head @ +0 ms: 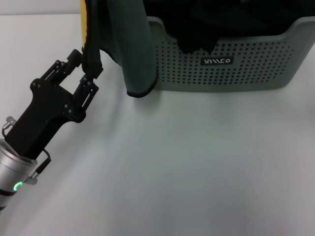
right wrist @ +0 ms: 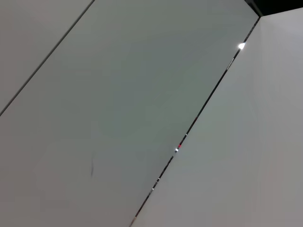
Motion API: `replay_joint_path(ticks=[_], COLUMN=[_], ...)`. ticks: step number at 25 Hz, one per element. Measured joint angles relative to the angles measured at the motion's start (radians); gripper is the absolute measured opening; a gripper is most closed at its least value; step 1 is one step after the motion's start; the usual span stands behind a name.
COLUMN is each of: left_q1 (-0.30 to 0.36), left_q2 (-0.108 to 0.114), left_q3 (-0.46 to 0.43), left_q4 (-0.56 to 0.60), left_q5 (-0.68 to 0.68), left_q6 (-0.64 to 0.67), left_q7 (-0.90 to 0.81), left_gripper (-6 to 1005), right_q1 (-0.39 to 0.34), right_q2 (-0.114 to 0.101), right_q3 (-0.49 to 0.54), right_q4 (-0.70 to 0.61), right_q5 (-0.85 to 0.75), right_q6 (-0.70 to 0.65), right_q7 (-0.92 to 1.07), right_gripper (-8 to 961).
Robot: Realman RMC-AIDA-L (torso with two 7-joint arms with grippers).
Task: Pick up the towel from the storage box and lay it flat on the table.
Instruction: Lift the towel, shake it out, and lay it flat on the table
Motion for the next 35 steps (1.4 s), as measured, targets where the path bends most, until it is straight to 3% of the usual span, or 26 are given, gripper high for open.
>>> replay_joint_path(ticks=[10,15,17,21,26,30,31,33,35], left_q1=[0.001,0.013,0.017,0.016,0.02,0.046,0.046,0.077,0.087], left_q2=[0.0,0.002,0.009,0.044,0.115,0.162,0.162,0.194,0.202], left_q3=[0.028,0.025,0.026,0.028,0.028,0.027,0.027,0.023,0.02], left_q4=[0.002,0.003,0.011,0.021,0.082,0.167,0.167,0.268,0.312], left_q5=[-0.002,-0.006,-0.004,0.034,0.124,0.156,0.156,0.201,0.226], left_q6=[0.007,0.057,0.082,0.161,0.26,0.274,0.274,0.275,0.276], left_q7=[0.0,-0.022,-0.072,-0.195,-0.335,-0.433,-0.433,-0.528,-0.565], left_gripper=[334,290,217,91,10,10,10,10,10], right_q1=[-0.006,-0.048,-0.072,-0.139,-0.252,-0.358,-0.378,-0.419,-0.449], right_q2=[0.0,-0.003,-0.005,-0.011,-0.02,-0.035,-0.037,-0.035,-0.032], right_q3=[-0.001,-0.014,-0.02,-0.014,0.016,0.08,0.099,0.161,0.223], right_q4=[0.007,-0.002,-0.01,-0.018,-0.05,-0.092,-0.099,-0.11,-0.111], right_q5=[0.001,0.001,-0.002,-0.008,-0.011,-0.031,-0.043,-0.082,-0.11], right_q6=[0.0,-0.026,-0.053,-0.159,-0.308,-0.447,-0.478,-0.58,-0.706], right_q7=[0.004,0.021,0.042,0.119,0.192,0.3,0.328,0.403,0.466], right_gripper=[4,4,4,5,5,5,5,6,6])
